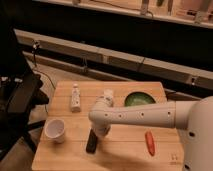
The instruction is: Push the eraser across the table
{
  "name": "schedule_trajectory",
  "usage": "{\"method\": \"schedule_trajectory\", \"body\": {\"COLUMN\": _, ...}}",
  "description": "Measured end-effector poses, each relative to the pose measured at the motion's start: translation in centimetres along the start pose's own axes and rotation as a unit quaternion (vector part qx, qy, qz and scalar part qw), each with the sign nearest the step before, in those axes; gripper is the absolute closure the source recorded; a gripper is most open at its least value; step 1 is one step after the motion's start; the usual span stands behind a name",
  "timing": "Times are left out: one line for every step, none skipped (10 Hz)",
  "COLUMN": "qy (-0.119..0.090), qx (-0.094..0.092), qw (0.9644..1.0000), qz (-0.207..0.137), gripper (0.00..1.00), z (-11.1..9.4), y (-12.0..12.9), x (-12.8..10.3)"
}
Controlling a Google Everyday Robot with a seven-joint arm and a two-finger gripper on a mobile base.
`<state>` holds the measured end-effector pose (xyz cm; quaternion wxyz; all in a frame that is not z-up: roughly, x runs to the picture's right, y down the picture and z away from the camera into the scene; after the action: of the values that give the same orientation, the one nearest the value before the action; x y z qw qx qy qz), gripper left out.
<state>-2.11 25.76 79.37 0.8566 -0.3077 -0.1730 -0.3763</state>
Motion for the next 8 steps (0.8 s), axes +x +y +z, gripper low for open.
{"method": "schedule_trajectory", "body": {"qy": 0.0, "qx": 0.0, "qw": 1.0, "qz": -0.004, "gripper": 1.0, "z": 0.05, "y": -0.05, "x": -0.04}}
{"method": "schedule_trajectory", "body": {"qy": 0.0, "qx": -0.001, "qw": 1.0, "qz": -0.008, "gripper": 1.0, "z": 0.11, "y": -0.13, "x": -0.14}}
{"method": "schedule_trajectory", "body": {"qy": 0.0, "qx": 0.0, "qw": 1.0, "qz": -0.01, "gripper": 1.0, "z": 0.11, "y": -0.19, "x": -0.11}}
{"method": "schedule_trajectory", "body": {"qy": 0.0, "qx": -0.001, "qw": 1.0, "qz": -0.01, "gripper": 1.0, "z": 0.14, "y": -0.18, "x": -0.06}}
{"method": "schedule_trajectory", "body": {"qy": 0.001, "qx": 0.0, "qw": 0.9999, "qz": -0.012, "gripper": 1.0, "z": 0.13, "y": -0.29, "x": -0.08}}
{"method": "schedule_trajectory", "body": {"qy": 0.001, "qx": 0.0, "qw": 0.9999, "qz": -0.016, "gripper": 1.0, "z": 0.17, "y": -0.38, "x": -0.15}}
{"method": "schedule_trajectory", "body": {"qy": 0.001, "qx": 0.0, "qw": 0.9998, "qz": -0.018, "gripper": 1.0, "z": 0.19, "y": -0.45, "x": -0.16}}
{"method": "schedule_trajectory", "body": {"qy": 0.001, "qx": 0.0, "qw": 0.9998, "qz": -0.019, "gripper": 1.0, "z": 0.2, "y": -0.47, "x": -0.1}}
